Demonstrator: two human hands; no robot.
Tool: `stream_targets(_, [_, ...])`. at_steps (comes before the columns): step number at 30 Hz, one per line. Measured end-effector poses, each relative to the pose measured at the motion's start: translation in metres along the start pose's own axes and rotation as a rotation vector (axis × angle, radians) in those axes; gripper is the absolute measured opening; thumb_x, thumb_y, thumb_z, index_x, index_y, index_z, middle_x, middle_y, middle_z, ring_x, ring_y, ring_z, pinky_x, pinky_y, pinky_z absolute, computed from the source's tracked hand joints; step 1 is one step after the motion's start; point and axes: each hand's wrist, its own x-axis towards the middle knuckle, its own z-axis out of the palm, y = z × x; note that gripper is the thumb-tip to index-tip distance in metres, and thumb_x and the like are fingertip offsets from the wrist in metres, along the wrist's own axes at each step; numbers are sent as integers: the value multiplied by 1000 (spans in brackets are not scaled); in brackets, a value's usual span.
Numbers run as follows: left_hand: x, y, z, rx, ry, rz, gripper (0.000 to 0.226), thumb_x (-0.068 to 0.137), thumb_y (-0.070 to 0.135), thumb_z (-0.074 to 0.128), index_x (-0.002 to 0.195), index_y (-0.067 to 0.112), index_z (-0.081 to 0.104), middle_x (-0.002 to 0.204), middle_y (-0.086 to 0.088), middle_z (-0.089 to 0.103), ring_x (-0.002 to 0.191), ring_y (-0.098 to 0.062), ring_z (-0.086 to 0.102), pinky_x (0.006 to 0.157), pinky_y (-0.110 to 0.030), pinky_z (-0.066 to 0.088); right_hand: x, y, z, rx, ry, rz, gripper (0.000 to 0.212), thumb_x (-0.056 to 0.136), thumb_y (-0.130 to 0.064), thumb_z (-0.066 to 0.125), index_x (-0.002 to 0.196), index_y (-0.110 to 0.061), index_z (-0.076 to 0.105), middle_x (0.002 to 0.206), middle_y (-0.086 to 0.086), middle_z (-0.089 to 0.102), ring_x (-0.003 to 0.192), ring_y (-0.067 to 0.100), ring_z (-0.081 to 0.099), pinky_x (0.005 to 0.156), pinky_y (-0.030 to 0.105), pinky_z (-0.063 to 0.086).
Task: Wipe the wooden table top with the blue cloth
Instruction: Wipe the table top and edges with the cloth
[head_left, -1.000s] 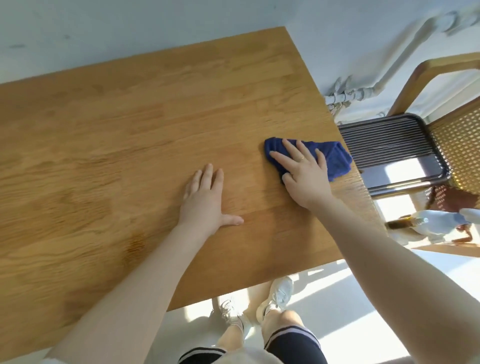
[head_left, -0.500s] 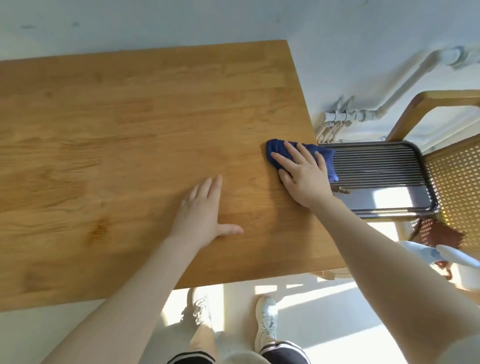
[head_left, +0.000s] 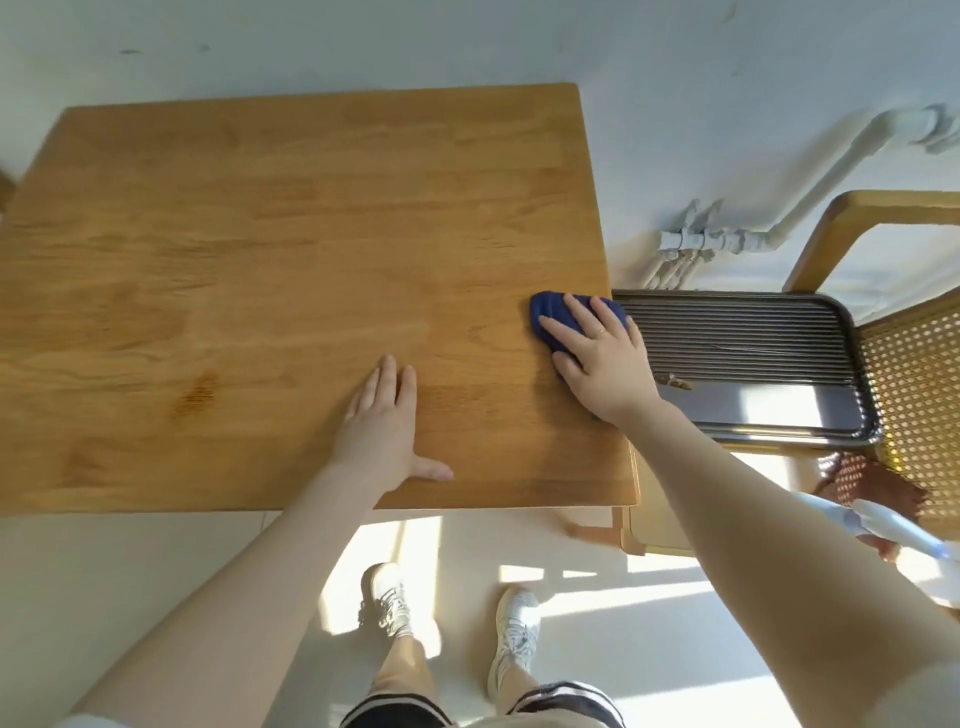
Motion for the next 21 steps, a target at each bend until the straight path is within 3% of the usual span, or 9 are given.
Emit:
stream_targets(4, [-2, -1, 2, -34, 20, -13, 129, 63, 63, 72, 149, 13, -12, 155, -10, -22, 145, -23, -11, 117, -35, 2, -71, -17, 15, -67, -6, -310, 46, 89, -38, 32, 133, -36, 47, 148, 1, 38, 136, 30, 34, 107, 57, 22])
stream_targets(7, [-1, -2, 2, -47, 32, -13, 130, 63, 63, 72, 149, 13, -12, 155, -9, -22, 145, -22, -12, 117, -36, 3, -110, -28, 26, -65, -73, -415, 44, 90, -38, 34, 133, -39, 43, 149, -2, 37, 136, 27, 34, 108, 53, 20])
stream_targets(10, [0, -3, 3, -56, 50, -7, 130, 62, 63, 73, 149, 13, -11, 156, -9, -22, 145, -21, -12, 118, -35, 3, -96, -21, 22, -125, -94, -497, 45, 89, -41, 36, 134, -40, 42, 149, -4, 36, 136, 28, 33, 107, 56, 18])
stream_targets(12, [2, -4, 4, -51, 57, -1, 130, 62, 63, 73, 149, 13, -11, 156, -9, -21, 145, -21, -12, 117, -35, 3, -70, -18, 18, -138, -73, -429, 47, 87, -42, 35, 134, -39, 44, 148, -3, 37, 137, 30, 32, 107, 60, 13])
stream_targets(16, [2, -6, 9, -74, 69, 4, 130, 62, 63, 72, 149, 15, -11, 155, -6, -23, 145, -20, -13, 117, -37, 4, -29, -38, 17, -133, 15, -114, 46, 93, -40, 32, 138, -40, 38, 153, -1, 27, 142, 31, 18, 106, 65, 3])
stream_targets(18, [1, -5, 9, -81, 66, 1, 130, 62, 62, 73, 149, 16, -11, 155, -5, -23, 145, -19, -14, 117, -36, 5, -42, -55, 24, -150, 28, -140, 46, 94, -40, 29, 139, -39, 36, 153, 3, 27, 141, 33, 19, 105, 67, 7])
stream_targets(21, [1, -6, 11, -84, 84, 6, 128, 62, 61, 74, 150, 16, -8, 156, -5, -22, 145, -19, -13, 116, -36, 6, -86, -75, 39, -198, -6, -353, 47, 91, -42, 28, 136, -37, 42, 149, 3, 35, 137, 35, 30, 103, 69, 18])
